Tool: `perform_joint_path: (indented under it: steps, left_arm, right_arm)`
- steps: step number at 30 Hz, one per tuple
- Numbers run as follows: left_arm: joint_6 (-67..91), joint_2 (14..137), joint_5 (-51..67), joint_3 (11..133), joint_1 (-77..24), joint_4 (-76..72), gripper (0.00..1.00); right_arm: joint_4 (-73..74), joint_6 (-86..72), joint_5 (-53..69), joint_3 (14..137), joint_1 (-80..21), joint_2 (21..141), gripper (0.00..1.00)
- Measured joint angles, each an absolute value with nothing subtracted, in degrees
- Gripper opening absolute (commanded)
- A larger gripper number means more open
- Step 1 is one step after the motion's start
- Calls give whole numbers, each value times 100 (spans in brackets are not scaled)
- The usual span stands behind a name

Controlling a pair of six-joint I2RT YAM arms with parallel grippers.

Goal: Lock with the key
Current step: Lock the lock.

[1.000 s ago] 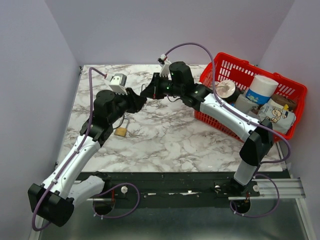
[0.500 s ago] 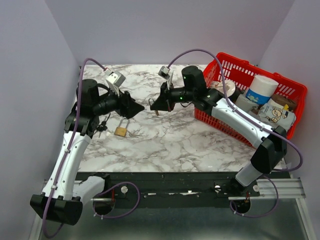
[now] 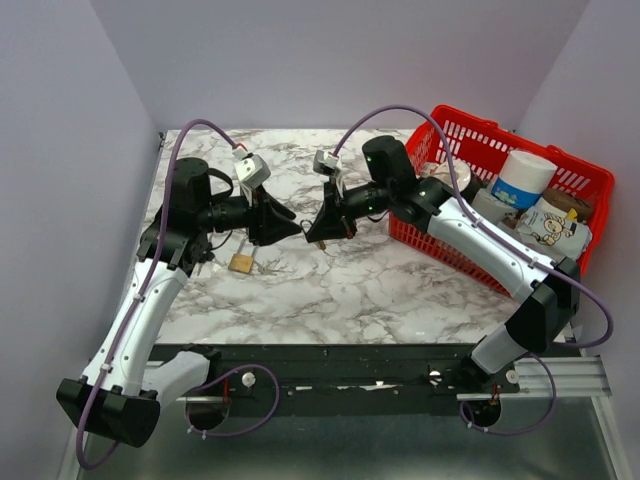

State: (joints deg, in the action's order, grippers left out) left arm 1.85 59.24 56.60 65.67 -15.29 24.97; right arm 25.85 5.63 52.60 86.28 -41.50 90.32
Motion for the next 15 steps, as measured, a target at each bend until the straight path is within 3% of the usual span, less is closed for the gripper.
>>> perform_joint_path:
  steps: [7, 15]
  left_arm:
    - [-104, 6114, 5723, 6578, -1763, 2753, 43]
    - [-193, 6167, 5743, 6578, -1959, 2849, 17]
  right_arm:
    - [2729, 821, 5266, 8635, -4224, 9032, 1]
    - [2891, 1035, 5269, 8641, -4287, 9032, 1]
